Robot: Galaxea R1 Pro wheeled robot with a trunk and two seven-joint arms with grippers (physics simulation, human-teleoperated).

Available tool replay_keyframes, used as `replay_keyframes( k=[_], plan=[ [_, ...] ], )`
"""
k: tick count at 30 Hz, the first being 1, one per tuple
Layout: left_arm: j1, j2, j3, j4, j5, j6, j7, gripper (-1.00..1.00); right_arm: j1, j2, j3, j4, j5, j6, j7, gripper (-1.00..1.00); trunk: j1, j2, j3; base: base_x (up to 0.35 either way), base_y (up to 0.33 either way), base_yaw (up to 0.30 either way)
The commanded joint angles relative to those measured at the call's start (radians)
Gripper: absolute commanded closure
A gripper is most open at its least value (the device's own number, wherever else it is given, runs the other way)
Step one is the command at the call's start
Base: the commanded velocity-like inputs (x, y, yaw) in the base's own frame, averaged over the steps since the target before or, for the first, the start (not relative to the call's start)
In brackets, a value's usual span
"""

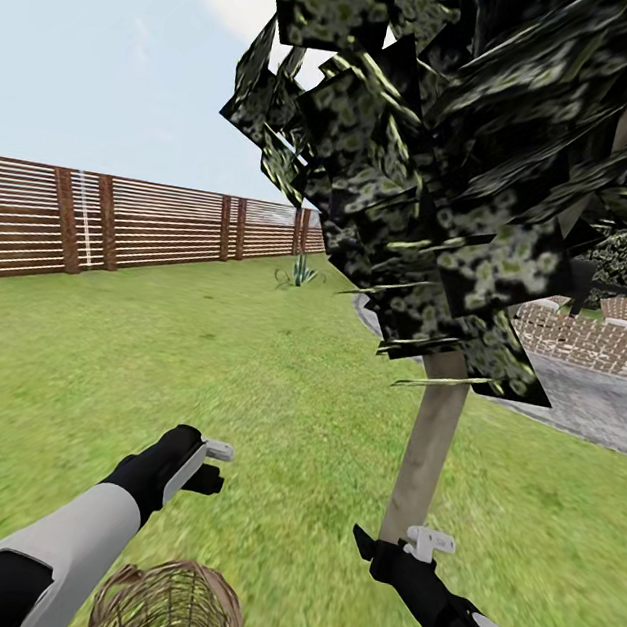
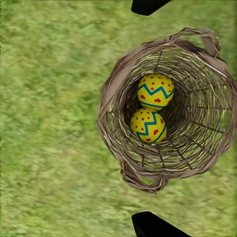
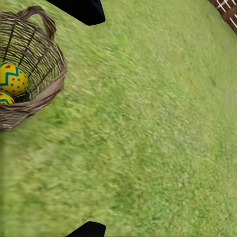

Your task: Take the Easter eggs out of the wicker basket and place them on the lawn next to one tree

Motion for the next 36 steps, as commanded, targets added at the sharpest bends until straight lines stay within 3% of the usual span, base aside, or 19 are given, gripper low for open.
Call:
replay_keyframes(
  k=[1,7,28,36],
  plan=[
    [-0.001,0.001,-0.005,-0.002,0.01,0.003,0.009,-1.0,-0.001,0.0,0.0,-0.001,-0.001,0.004,0.001,-1.0,0.0,-0.001,-0.001,0.0,0.0,0.0],
    [0.001,0.001,-0.006,-0.005,0.01,0.001,0.012,-1.0,-0.001,-0.006,-0.001,-0.001,-0.007,0.004,0.001,-1.0,0.0,-0.001,-0.001,0.0,0.0,0.0],
    [0.001,0.001,-0.004,0.006,0.01,0.002,0.01,-1.0,-0.001,-0.007,-0.002,-0.001,-0.005,0.004,0.001,-1.0,0.081,-0.148,-0.067,0.0,0.0,0.0],
    [0.0,0.013,-0.003,0.006,0.01,0.003,0.01,-1.0,-0.001,-0.004,-0.001,0.002,0.002,0.004,0.001,-1.0,0.111,-0.204,-0.092,0.0,0.0,0.0]
  ],
)
